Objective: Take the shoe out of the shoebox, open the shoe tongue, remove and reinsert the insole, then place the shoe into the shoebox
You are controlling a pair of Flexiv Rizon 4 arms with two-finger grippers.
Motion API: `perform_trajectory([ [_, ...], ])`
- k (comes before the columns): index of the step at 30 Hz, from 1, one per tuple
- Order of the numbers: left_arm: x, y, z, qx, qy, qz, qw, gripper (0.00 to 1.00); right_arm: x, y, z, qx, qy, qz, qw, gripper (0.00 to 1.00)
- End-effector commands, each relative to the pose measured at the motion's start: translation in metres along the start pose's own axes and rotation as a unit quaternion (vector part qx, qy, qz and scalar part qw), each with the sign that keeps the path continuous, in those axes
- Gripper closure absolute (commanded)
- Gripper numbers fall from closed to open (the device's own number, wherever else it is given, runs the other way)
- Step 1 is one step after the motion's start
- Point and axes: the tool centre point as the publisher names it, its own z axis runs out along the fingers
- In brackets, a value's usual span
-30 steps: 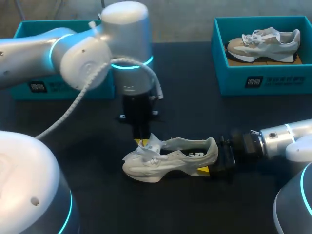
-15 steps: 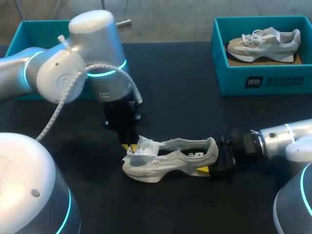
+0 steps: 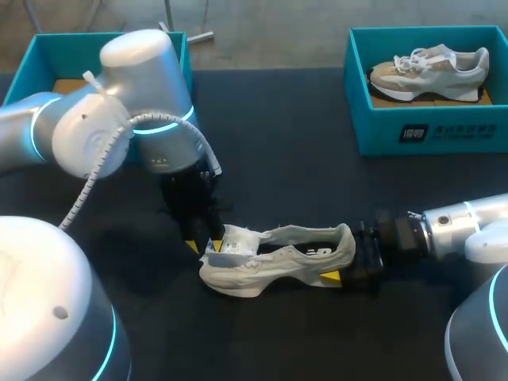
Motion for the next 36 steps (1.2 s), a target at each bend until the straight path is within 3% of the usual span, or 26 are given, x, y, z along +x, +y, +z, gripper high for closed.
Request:
perform_trajectory([
  [1,-0.004,0.007,-0.017,0.009,0.005,0.010,1.000,0.56,0.000,-0.001,0.003,0.002,-0.001,0.000,1.000,1.00],
  [11,0.019,0.009,-0.076,0.055,0.022,0.077,0.995,0.46,0.000,-0.001,0.003,0.002,-0.001,0.000,1.000,1.00],
  [18,0.049,0.008,-0.105,0.055,0.015,0.154,0.986,0.56,0.000,-0.001,0.003,0.002,-0.001,0.000,1.000,1.00],
  [20,0.056,0.009,-0.110,0.057,0.009,0.175,0.983,0.66,0.000,-0.001,0.003,0.002,-0.001,0.000,1.000,1.00],
  [21,0.060,0.010,-0.112,0.052,0.006,0.192,0.980,0.74,0.000,-0.001,0.003,0.002,-0.001,0.000,1.000,1.00],
  [23,0.066,0.012,-0.116,0.044,-0.005,0.223,0.974,0.99,0.000,-0.001,0.003,0.002,-0.001,0.000,1.000,1.00],
  [28,0.079,0.014,-0.123,0.011,-0.027,0.335,0.942,1.00,0.000,-0.001,0.003,0.002,-0.001,0.000,1.000,1.00],
  [31,0.084,0.016,-0.127,-0.029,-0.031,0.409,0.912,1.00,0.000,-0.001,0.003,0.002,-0.001,0.000,1.000,1.00],
  [33,0.087,0.016,-0.130,-0.073,-0.037,0.468,0.880,1.00,0.000,-0.001,0.003,0.002,-0.001,0.000,1.000,1.00],
  [36,0.090,0.015,-0.130,-0.084,-0.038,0.468,0.879,1.00,0.000,-0.001,0.003,0.002,-0.001,0.000,1.000,1.00],
])
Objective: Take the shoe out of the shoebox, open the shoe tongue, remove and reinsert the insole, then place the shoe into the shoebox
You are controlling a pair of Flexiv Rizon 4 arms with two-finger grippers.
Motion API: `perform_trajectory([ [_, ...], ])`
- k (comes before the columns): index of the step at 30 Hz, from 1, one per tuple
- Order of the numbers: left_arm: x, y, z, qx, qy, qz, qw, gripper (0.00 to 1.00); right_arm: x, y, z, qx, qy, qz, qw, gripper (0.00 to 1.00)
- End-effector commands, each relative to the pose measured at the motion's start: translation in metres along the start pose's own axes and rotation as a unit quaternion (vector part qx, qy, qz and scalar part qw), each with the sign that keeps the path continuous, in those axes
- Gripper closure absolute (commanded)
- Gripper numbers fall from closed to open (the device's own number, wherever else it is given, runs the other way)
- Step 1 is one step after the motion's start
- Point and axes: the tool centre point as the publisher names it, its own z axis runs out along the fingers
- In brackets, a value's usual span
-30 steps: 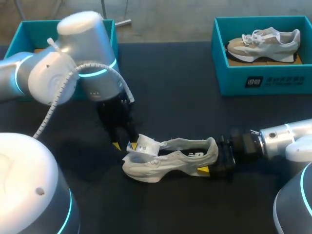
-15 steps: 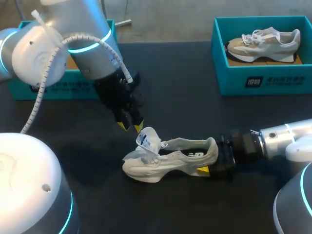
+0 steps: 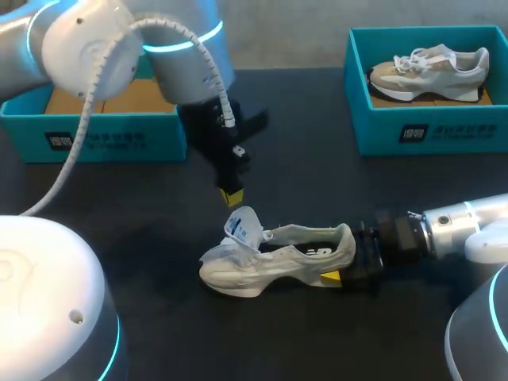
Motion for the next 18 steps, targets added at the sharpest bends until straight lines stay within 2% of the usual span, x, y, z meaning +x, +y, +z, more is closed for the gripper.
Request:
perform_trajectory([
  [1,-0.003,-0.012,-0.002,-0.098,0.019,0.103,0.990,1.00,0.000,-0.001,0.003,0.002,-0.001,0.000,1.000,1.00],
  [12,-0.003,-0.012,-0.002,-0.098,0.019,0.103,0.990,1.00,0.000,-0.001,0.003,0.002,-0.001,0.000,1.000,1.00],
  [18,0.003,-0.022,0.009,-0.056,0.011,0.170,0.984,1.00,0.000,-0.001,0.003,0.002,-0.001,0.000,1.000,1.00],
])
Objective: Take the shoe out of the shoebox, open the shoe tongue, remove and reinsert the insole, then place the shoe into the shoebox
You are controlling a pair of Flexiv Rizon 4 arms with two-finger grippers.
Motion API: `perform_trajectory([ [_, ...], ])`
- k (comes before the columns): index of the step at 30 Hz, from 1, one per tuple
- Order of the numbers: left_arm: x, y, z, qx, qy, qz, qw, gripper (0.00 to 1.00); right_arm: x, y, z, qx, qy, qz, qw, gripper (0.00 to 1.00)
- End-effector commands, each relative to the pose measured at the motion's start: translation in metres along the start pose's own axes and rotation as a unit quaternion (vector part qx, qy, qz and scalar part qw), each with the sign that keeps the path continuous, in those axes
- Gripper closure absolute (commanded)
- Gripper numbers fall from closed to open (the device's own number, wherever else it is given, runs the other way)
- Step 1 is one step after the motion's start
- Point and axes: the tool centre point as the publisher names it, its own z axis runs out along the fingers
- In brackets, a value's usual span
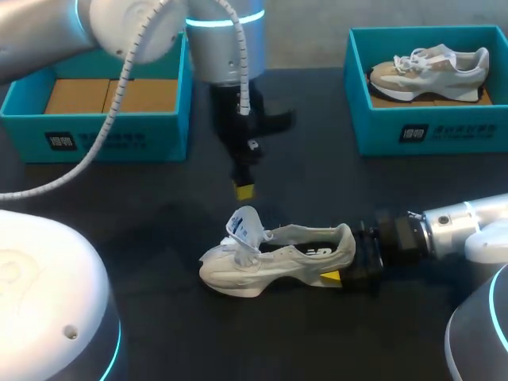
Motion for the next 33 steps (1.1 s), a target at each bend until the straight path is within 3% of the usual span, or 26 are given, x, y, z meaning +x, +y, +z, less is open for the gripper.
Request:
perform_trajectory([
  [1,0.002,-0.007,0.014,0.021,-0.017,0.022,0.999,1.00,0.000,-0.001,0.003,0.002,-0.001,0.000,1.000,1.00],
  [9,0.005,-0.029,0.036,0.016,-0.022,0.082,0.996,1.00,0.000,-0.001,0.003,0.002,-0.001,0.000,1.000,1.00],
  [22,0.005,-0.029,0.036,0.016,-0.022,0.082,0.996,1.00,0.000,-0.001,0.003,0.002,-0.001,0.000,1.000,1.00],
  [33,-0.003,-0.076,0.077,0.024,-0.023,0.131,0.991,1.00,0.000,-0.001,0.003,0.002,-0.001,0.000,1.000,1.00],
])
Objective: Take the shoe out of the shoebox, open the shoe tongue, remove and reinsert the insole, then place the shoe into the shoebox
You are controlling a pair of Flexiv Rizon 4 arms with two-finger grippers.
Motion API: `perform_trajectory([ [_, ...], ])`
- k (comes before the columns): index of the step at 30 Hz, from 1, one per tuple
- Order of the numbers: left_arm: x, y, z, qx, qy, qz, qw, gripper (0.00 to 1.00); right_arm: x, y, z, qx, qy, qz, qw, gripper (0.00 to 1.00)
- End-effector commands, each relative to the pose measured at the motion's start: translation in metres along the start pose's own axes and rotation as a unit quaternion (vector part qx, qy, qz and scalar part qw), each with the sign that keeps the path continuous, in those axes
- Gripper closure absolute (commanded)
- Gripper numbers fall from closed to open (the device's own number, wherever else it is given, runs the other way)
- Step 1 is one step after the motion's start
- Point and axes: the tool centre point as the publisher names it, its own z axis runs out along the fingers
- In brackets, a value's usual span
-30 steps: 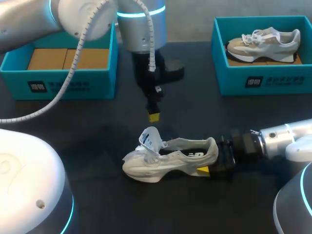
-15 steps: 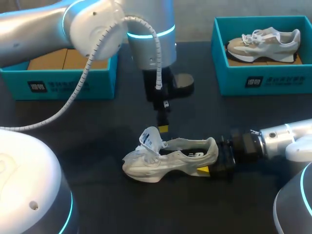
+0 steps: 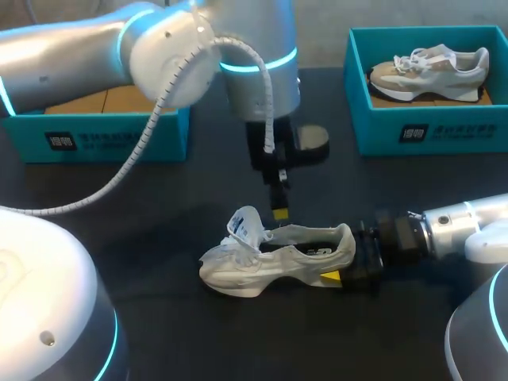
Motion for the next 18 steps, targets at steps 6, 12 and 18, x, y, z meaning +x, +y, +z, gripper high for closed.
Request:
perform_trajectory([
  [6,-0.013,-0.030,0.043,-0.008,-0.008,0.018,1.000,1.00,0.000,-0.001,0.003,0.001,-0.001,0.000,1.000,1.00],
  [12,-0.020,-0.034,0.063,-0.016,-0.018,0.021,0.999,1.00,0.000,-0.001,0.003,0.001,-0.001,0.000,1.000,1.00],
  [18,-0.023,-0.027,0.086,-0.028,-0.024,0.020,0.999,1.00,0.000,-0.001,0.003,0.001,-0.001,0.000,1.000,1.00],
])
